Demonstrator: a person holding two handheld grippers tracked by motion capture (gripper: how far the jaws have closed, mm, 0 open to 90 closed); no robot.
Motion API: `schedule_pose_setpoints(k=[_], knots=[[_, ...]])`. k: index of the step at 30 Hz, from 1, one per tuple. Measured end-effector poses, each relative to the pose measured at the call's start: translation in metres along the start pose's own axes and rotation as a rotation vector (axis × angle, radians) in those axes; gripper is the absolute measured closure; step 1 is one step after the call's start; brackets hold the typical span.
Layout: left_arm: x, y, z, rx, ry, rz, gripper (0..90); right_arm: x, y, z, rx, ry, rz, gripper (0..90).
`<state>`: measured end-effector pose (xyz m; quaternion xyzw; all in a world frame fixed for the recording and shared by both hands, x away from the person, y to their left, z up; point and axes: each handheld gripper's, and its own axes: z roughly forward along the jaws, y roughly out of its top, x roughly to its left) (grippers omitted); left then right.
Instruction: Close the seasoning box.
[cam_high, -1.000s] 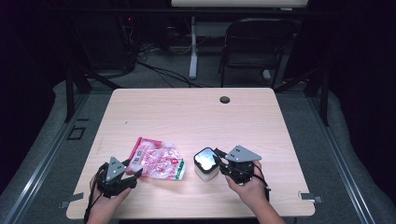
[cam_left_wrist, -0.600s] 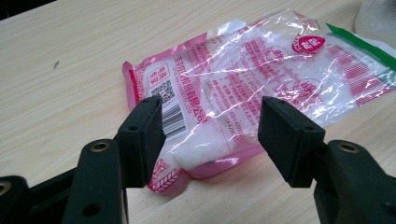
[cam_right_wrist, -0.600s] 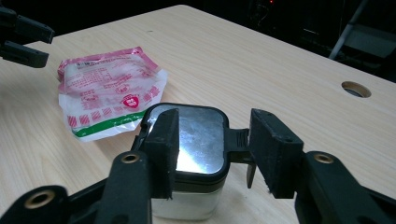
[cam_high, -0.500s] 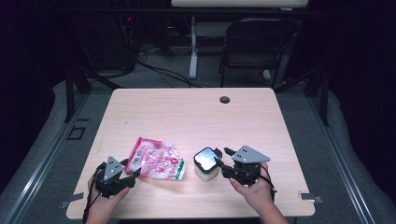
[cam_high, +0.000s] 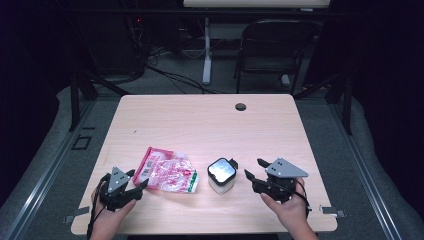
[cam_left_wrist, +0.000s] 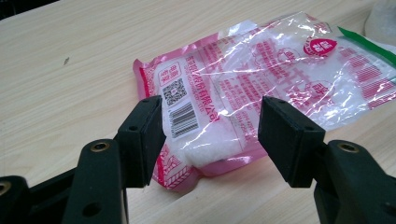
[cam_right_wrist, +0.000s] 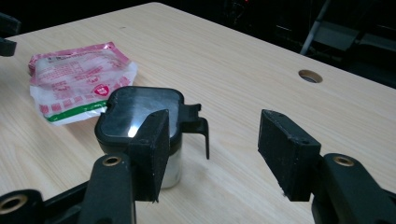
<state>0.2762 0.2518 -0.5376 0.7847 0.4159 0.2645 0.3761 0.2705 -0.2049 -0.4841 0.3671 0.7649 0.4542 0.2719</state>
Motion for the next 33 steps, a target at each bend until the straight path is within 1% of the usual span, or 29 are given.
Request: schedule_pose_setpoints(k=[1,2,5,6,7,8,9,10,11,13,15,17,18,20,21,23,24,25,26,28,30,31,32,33], knots=[[0.000,0.000,0.000,0.000,0.000,0.000,40.5,0.000,0.000,0.000,0.000,0.000,0.000,43.3],[0.001,0.000,0.000,-0.002,0.005,-0.004,40.6,-0.005,-0.003,-0.004,0.002,-0.014,0.013,42.8],[0.005,-0.001,-0.001,0.002,0.013,-0.010,40.5,-0.012,-0.008,-0.009,0.003,-0.032,0.034,42.6],[0.005,-0.001,-0.001,0.002,0.013,-0.010,40.5,-0.012,-0.008,-0.009,0.003,-0.032,0.034,42.6],[0.006,-0.002,0.000,-0.001,0.014,-0.020,40.5,-0.017,-0.012,-0.012,0.000,-0.043,0.053,42.7],[0.006,-0.002,0.000,-0.001,0.014,-0.020,40.5,-0.017,-0.012,-0.012,0.000,-0.043,0.053,42.7],[0.007,-0.003,0.000,-0.003,0.014,-0.025,40.5,-0.020,-0.013,-0.014,0.002,-0.045,0.063,42.6],[0.009,-0.003,0.000,-0.002,0.016,-0.034,40.5,-0.024,-0.017,-0.015,0.007,-0.059,0.076,42.5],[0.010,-0.003,0.000,0.002,0.016,-0.034,40.5,-0.025,-0.019,-0.016,0.011,-0.065,0.082,42.5],[0.010,-0.004,0.000,0.002,0.018,-0.035,40.5,-0.027,-0.021,-0.016,0.013,-0.069,0.083,42.4],[0.012,-0.005,0.000,0.001,0.025,-0.042,40.5,-0.031,-0.026,-0.016,0.016,-0.078,0.105,41.8],[0.012,-0.005,0.000,0.000,0.023,-0.042,40.5,-0.032,-0.028,-0.016,0.016,-0.082,0.109,41.7],[0.014,-0.005,-0.001,0.003,0.025,-0.041,40.5,-0.034,-0.032,-0.016,0.019,-0.092,0.126,41.6],[0.014,-0.005,-0.001,0.003,0.027,-0.047,40.5,-0.035,-0.033,-0.016,0.021,-0.094,0.130,41.6],[0.015,-0.006,0.000,0.000,0.029,-0.050,40.5,-0.038,-0.039,-0.015,0.027,-0.107,0.147,41.6],[0.016,-0.006,0.000,0.003,0.031,-0.051,40.6,-0.039,-0.041,-0.014,0.032,-0.110,0.153,41.6],[0.017,-0.007,0.000,0.007,0.031,-0.048,40.5,-0.040,-0.043,-0.014,0.032,-0.104,0.165,41.6],[0.018,-0.008,0.000,0.005,0.035,-0.060,40.5,-0.043,-0.049,-0.012,0.044,-0.109,0.176,41.7],[0.018,-0.008,0.000,0.005,0.035,-0.060,40.5,-0.043,-0.049,-0.012,0.044,-0.109,0.176,41.7],[0.021,-0.010,0.002,0.009,0.033,-0.070,40.5,-0.046,-0.056,-0.009,0.062,-0.131,0.161,42.1],[0.022,-0.010,0.003,0.007,0.033,-0.078,40.5,-0.047,-0.058,-0.009,0.070,-0.139,0.157,42.2],[0.024,-0.012,0.004,0.011,0.029,-0.089,40.5,-0.049,-0.064,-0.007,0.080,-0.149,0.158,42.2],[0.024,-0.012,0.004,0.011,0.029,-0.089,40.6,-0.050,-0.066,-0.006,0.092,-0.148,0.163,42.2],[0.025,-0.012,0.004,0.011,0.026,-0.102,40.5,-0.051,-0.068,-0.005,0.097,-0.148,0.170,42.2]])
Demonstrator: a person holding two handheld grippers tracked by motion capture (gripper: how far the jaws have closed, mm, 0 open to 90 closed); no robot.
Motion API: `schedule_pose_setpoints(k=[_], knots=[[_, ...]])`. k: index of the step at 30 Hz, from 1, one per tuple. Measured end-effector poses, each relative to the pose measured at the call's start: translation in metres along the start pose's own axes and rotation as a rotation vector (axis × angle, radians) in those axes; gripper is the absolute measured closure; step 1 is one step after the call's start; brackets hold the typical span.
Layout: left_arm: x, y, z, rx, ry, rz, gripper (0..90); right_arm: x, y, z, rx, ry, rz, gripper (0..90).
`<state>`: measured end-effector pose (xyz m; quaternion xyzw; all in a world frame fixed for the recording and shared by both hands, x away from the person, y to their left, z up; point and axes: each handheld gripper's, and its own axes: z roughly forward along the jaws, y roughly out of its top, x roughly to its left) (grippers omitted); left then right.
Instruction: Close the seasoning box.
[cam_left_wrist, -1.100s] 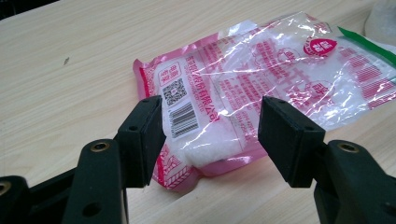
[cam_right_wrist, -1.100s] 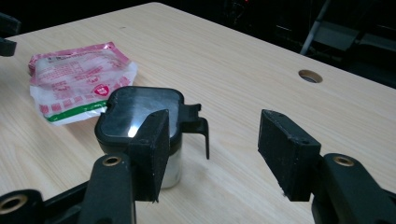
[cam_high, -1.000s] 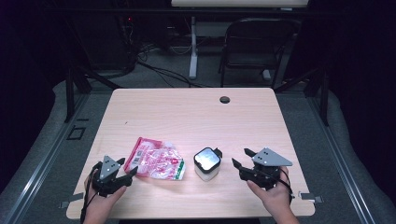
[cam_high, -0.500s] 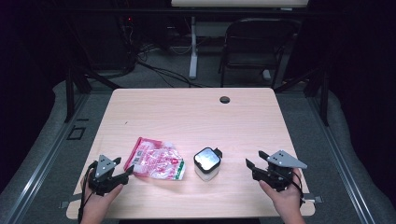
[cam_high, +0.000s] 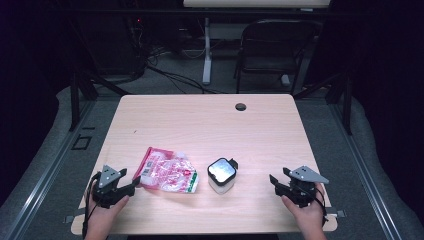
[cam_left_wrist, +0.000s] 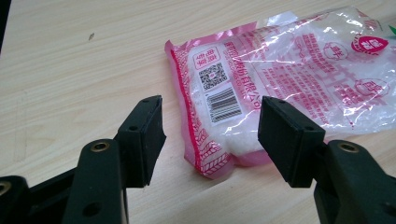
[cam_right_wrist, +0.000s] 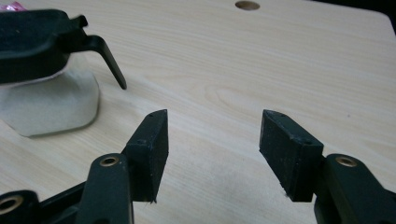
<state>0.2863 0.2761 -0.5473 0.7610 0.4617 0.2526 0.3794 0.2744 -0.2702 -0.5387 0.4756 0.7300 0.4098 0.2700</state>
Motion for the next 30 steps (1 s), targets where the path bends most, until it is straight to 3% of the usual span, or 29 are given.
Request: schedule_pose_setpoints(k=[7,11,30], knots=[[0.008,-0.004,0.005,0.009,0.007,-0.040,40.6,-0.004,-0.008,0.009,0.023,-0.002,0.008,42.2],[0.008,-0.005,0.006,0.015,0.005,-0.038,40.6,-0.004,-0.013,0.016,0.027,0.016,0.040,42.4],[0.011,-0.007,0.013,0.037,0.007,-0.042,40.6,0.000,-0.014,0.024,0.049,0.052,0.058,42.4]])
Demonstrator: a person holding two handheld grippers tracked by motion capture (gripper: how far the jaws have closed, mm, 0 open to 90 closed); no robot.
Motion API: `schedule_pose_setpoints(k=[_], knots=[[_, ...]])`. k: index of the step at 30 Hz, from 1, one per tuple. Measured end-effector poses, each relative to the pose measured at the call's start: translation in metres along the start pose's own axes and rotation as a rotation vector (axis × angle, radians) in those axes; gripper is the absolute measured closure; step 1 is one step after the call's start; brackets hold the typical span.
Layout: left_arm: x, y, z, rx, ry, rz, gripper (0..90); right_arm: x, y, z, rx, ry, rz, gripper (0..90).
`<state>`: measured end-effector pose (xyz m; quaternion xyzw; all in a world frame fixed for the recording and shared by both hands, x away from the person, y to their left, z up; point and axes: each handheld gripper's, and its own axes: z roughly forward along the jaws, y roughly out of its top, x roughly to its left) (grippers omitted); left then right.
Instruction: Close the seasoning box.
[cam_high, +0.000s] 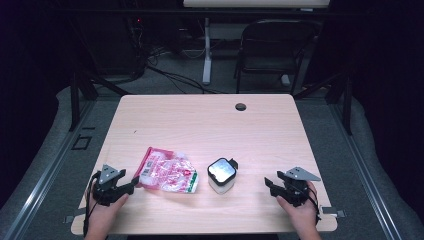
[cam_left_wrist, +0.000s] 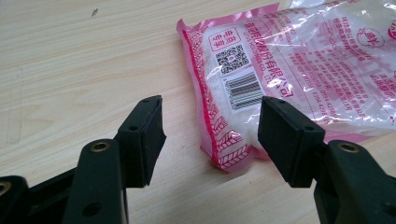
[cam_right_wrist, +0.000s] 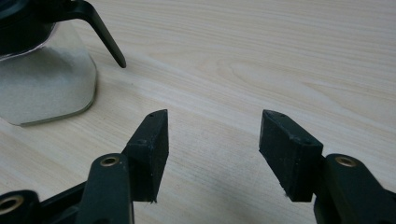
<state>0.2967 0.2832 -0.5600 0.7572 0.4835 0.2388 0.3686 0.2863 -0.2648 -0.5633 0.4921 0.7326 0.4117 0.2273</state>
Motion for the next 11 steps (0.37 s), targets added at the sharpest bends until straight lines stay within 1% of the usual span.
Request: schedule_pose_setpoints(k=[6,7,8,11], knots=[[0.0004,0.0002,-0.0001,0.000,-0.007,-0.009,40.5,-0.0004,-0.0002,0.0004,0.005,-0.002,0.005,42.4],[0.0010,0.0002,-0.0005,-0.001,-0.006,-0.011,40.5,0.0001,-0.0004,0.0009,-0.002,0.003,0.011,42.4],[0.0012,0.0002,-0.0007,-0.001,-0.006,-0.015,40.5,-0.0002,-0.0002,0.0002,0.008,-0.003,0.003,42.4],[0.0019,0.0001,-0.0006,-0.003,-0.009,-0.020,40.5,0.0000,0.0001,-0.0001,0.003,0.003,0.004,42.3]])
